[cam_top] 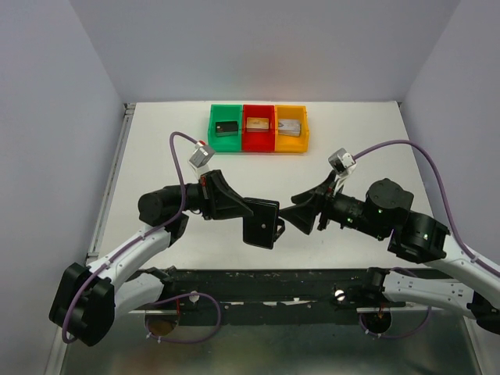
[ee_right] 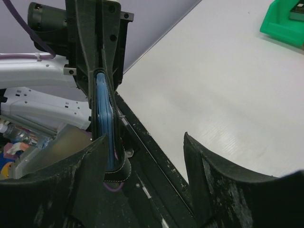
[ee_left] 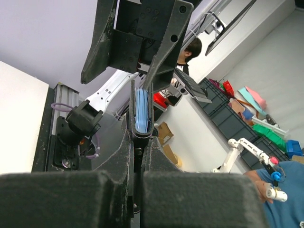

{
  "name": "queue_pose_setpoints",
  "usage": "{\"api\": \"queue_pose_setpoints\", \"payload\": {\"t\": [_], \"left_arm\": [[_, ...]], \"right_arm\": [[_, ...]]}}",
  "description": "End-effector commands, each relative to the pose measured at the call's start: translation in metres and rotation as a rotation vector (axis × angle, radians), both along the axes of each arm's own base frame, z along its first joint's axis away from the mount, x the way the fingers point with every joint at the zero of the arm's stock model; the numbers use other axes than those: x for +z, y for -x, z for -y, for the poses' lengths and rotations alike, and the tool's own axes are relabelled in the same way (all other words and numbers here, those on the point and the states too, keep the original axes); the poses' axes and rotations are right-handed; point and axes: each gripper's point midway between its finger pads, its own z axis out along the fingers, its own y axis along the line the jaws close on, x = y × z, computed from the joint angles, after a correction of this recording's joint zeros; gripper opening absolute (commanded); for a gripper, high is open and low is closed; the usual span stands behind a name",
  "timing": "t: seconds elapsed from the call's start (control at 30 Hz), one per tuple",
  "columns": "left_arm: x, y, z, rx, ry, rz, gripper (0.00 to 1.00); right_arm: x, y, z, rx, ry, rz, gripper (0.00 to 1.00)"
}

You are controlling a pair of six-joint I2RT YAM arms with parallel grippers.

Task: Take the credit cards out of the card holder
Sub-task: Open the card holder at the center of the board.

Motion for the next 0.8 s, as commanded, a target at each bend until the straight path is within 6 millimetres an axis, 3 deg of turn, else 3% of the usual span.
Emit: {"api": "queue_pose_setpoints", "payload": {"t": [0.0, 0.77], "left_arm": [[0.031, 0.031, -0.017, -0.008, 0.15, 0.297, 0.0], [0.047, 0.038, -0.021, 0.004, 0.194, 0.328, 0.0]], "right_arm": [[0.007, 0.01, -0.012, 0.078, -0.054, -0.004, 0.71], [-0.014, 0.021, -0.041, 0.197, -0.028, -0.088, 0.67]]}}
